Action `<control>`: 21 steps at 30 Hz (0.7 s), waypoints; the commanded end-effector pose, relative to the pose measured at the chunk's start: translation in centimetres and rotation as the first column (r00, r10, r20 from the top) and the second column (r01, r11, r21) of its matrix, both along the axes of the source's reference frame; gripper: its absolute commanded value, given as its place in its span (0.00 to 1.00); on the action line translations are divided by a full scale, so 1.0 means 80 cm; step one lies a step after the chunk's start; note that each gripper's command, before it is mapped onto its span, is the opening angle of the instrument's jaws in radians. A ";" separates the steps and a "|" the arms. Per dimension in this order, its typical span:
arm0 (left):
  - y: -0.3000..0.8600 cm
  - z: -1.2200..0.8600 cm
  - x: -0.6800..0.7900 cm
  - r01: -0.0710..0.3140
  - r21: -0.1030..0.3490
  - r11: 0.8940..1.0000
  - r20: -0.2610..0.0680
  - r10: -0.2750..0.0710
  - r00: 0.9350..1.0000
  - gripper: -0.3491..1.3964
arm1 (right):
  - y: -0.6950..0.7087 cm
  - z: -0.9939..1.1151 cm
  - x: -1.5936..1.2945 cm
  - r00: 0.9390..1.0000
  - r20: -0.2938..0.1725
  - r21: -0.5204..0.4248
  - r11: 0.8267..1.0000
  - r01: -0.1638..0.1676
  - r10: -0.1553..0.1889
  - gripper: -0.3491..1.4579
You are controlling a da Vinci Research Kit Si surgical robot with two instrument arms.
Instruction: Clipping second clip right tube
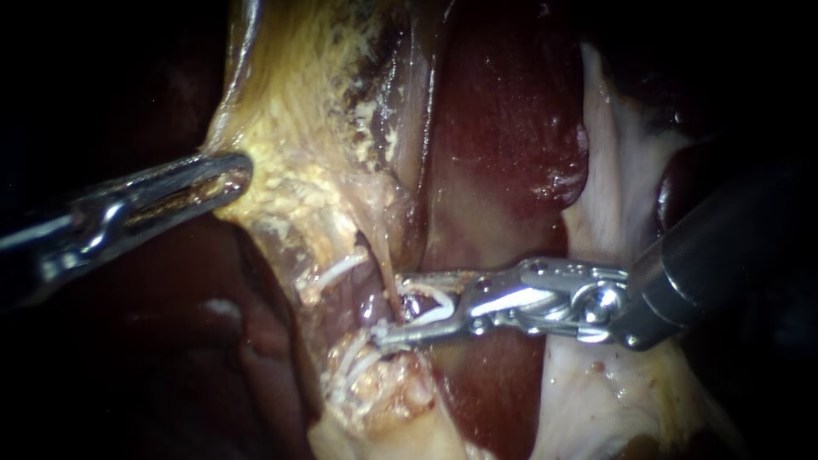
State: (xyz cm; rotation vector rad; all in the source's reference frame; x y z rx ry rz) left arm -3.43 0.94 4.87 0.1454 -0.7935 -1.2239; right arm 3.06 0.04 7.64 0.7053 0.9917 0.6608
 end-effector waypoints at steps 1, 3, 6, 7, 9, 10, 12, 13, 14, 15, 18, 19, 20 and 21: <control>0.0000 0.0000 0.0000 0.000 0.000 1.000 0.000 0.000 1.000 0.00 | 0.0000 0.0003 0.0001 1.000 0.004 -0.001 1.000 0.000 0.000 0.52; 0.0000 0.0000 0.0000 0.000 0.000 1.000 0.000 0.000 1.000 0.00 | -0.0001 0.0006 0.0005 1.000 0.002 0.005 1.000 0.002 -0.002 0.52; 0.0000 -0.0001 0.0000 0.002 -0.002 1.000 0.002 -0.002 1.000 0.00 | -0.0004 0.0008 0.0012 1.000 -0.008 0.019 1.000 0.020 -0.020 0.52; 0.0000 -0.0001 0.0000 0.002 -0.002 1.000 0.002 -0.002 1.000 0.00 | -0.0004 0.0008 0.0013 1.000 -0.012 0.025 0.999 0.025 -0.025 0.52; 0.0000 -0.0001 0.0000 0.002 -0.002 1.000 0.002 -0.002 1.000 0.00 | -0.0005 0.0007 0.0017 0.999 -0.038 0.040 0.999 0.033 -0.031 0.51; 0.0000 -0.0001 0.0000 0.002 -0.002 1.000 0.002 -0.002 1.000 0.00 | -0.0004 0.0007 0.0019 0.998 -0.052 0.049 0.998 0.033 -0.030 0.51; 0.0000 -0.0001 0.0000 0.002 -0.002 1.000 0.002 -0.002 1.000 0.00 | -0.0004 0.0008 0.0022 0.996 -0.082 0.070 0.997 0.041 -0.035 0.49; 0.0000 -0.0001 0.0000 0.002 -0.002 1.000 0.002 -0.002 1.000 0.00 | -0.0003 0.0008 0.0024 0.995 -0.091 0.069 0.996 0.050 -0.044 0.48; 0.0000 -0.0001 0.0000 0.002 -0.002 1.000 0.002 -0.002 1.000 0.00 | -0.0003 0.0009 0.0026 0.995 -0.093 0.070 0.996 0.054 -0.048 0.47; 0.0000 -0.0001 0.0000 0.002 -0.002 1.000 0.002 -0.002 1.000 0.00 | -0.0003 0.0010 0.0027 0.995 -0.092 0.071 0.996 0.053 -0.046 0.47; 0.0000 -0.0001 0.0000 0.002 -0.002 1.000 0.001 -0.002 1.000 0.00 | -0.0004 0.0010 0.0028 0.994 -0.093 0.068 0.996 0.055 -0.049 0.44; 0.0000 -0.0001 0.0000 0.002 -0.002 1.000 0.001 -0.002 1.000 0.00 | -0.0003 0.0010 0.0027 0.994 -0.093 0.068 0.996 0.055 -0.049 0.42; 0.0000 -0.0001 0.0000 0.002 -0.002 1.000 0.001 -0.002 1.000 0.00 | -0.0003 0.0010 0.0026 0.995 -0.092 0.068 0.996 0.053 -0.046 0.34; 0.0000 -0.0001 0.0000 0.002 -0.002 1.000 0.001 -0.002 1.000 0.00 | -0.0002 0.0009 0.0024 0.995 -0.088 0.064 0.997 0.042 -0.036 0.24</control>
